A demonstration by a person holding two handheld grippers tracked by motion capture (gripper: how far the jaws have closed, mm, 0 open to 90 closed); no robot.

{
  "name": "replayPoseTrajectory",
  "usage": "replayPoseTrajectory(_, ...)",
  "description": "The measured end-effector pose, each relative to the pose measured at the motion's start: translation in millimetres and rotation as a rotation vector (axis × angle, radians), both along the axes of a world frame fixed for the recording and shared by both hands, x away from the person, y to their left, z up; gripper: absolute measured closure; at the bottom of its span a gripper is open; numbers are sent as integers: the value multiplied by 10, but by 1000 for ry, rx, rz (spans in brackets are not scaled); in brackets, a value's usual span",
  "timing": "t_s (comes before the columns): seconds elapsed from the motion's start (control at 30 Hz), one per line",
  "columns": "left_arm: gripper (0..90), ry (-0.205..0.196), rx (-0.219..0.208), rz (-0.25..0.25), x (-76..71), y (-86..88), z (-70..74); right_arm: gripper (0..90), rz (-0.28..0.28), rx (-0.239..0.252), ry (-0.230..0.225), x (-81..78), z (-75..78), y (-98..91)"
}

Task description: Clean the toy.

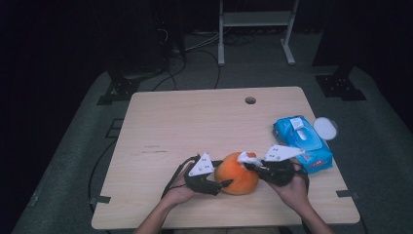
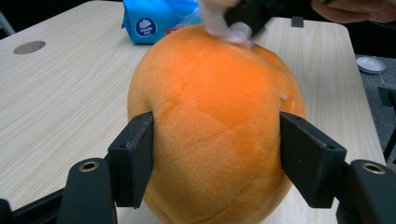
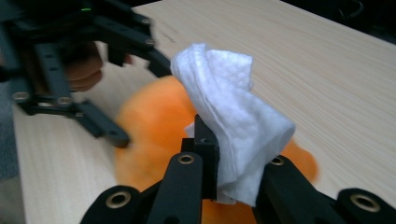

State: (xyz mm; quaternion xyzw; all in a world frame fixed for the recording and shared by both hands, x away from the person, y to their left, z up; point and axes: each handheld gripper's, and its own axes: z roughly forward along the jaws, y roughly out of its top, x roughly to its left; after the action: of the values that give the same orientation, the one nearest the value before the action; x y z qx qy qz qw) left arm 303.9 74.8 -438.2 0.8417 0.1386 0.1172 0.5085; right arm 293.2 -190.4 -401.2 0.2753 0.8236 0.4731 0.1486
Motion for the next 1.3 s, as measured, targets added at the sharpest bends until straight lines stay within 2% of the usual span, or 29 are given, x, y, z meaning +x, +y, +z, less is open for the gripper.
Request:
replayPoseTrajectory(0.07, 300, 1, -9, -3, 8, -7, 5, 831, -9, 18, 29, 48, -25, -78)
replayPoseTrajectory(0.1, 262, 20, -18, 8, 22, -4, 8, 832, -10, 20, 38, 51, -37, -86)
replayPoseTrajectory(0.23, 98, 161, -64, 60, 147, 73, -30, 831, 3, -7, 36, 31, -56, -44)
replayPoseTrajectory(0.3, 89, 243, -87, 56, 197, 98, -92, 832, 11, -3, 40, 31, -64, -46)
replayPoseTrajectory(0.33, 115, 260, -95, 34, 202, 101, -114, 832, 14, -2, 42, 28, -65, -47)
replayPoseTrajectory(0.4, 232, 223, -86, 22, 169, 90, -100, 832, 13, 0, 45, 12, -59, -46)
replayPoseTrajectory(0.47, 304, 179, -67, 28, 123, 60, -39, 832, 9, 11, 32, -16, -29, -35)
replayPoseTrajectory(0.5, 325, 144, -55, 28, 84, 30, -6, 832, 16, 21, 21, -32, -3, -17)
replayPoseTrajectory(0.57, 350, 60, -5, 12, -21, -48, 57, 832, 49, 39, 3, -80, 53, 60)
replayPoseTrajectory(0.6, 350, 34, 14, 4, -72, -82, 79, 832, 70, 33, -14, -107, 80, 105)
replayPoseTrajectory(0.67, 331, 22, 34, -14, -125, -105, 90, 832, 89, 8, -21, -154, 122, 150)
replayPoseTrajectory(0.73, 284, 22, 18, -35, -130, -75, 58, 833, 99, -5, -10, -167, 116, 113)
replayPoseTrajectory(0.77, 247, 44, -2, -35, -108, -59, 39, 833, 102, -6, -6, -172, 99, 81)
replayPoseTrajectory(0.8, 198, 94, -22, -16, -51, -55, 14, 833, 105, -9, 6, -174, 81, 47)
replayPoseTrajectory(0.83, 122, 120, -25, -4, -21, -62, -1, 833, 109, -12, 21, -170, 58, 7)
replayPoseTrajectory(0.87, 90, 144, -29, 4, 1, -69, -19, 833, 112, -9, 27, -166, 53, -11)
replayPoseTrajectory(0.93, 93, 200, -55, -15, 42, -90, -83, 832, 108, -6, 33, -166, 56, -29)
replayPoseTrajectory(0.97, 157, 203, -58, -20, 38, -92, -97, 832, 107, -8, 31, -168, 60, -25)
replayPoseTrajectory(1.03, 277, 184, -58, -20, 20, -86, -87, 832, 101, -9, 20, -187, 67, 5)
replayPoseTrajectory(1.1, 345, 149, -59, -12, -2, -84, -38, 832, 114, -2, 7, -218, 91, 78)
replayPoseTrajectory(1.17, 369, 98, -39, -4, -35, -92, 18, 831, 157, 15, 2, -248, 112, 208)
replayPoseTrajectory(1.2, 372, 59, -21, 5, -58, -90, 57, 831, 165, 3, -7, -261, 114, 253)
replayPoseTrajectory(1.23, 374, 46, -18, 9, -64, -79, 72, 831, 162, -21, -33, -282, 121, 304)
replayPoseTrajectory(1.3, 376, 30, -23, 24, -70, -43, 87, 831, 150, -28, -51, -277, 154, 281)
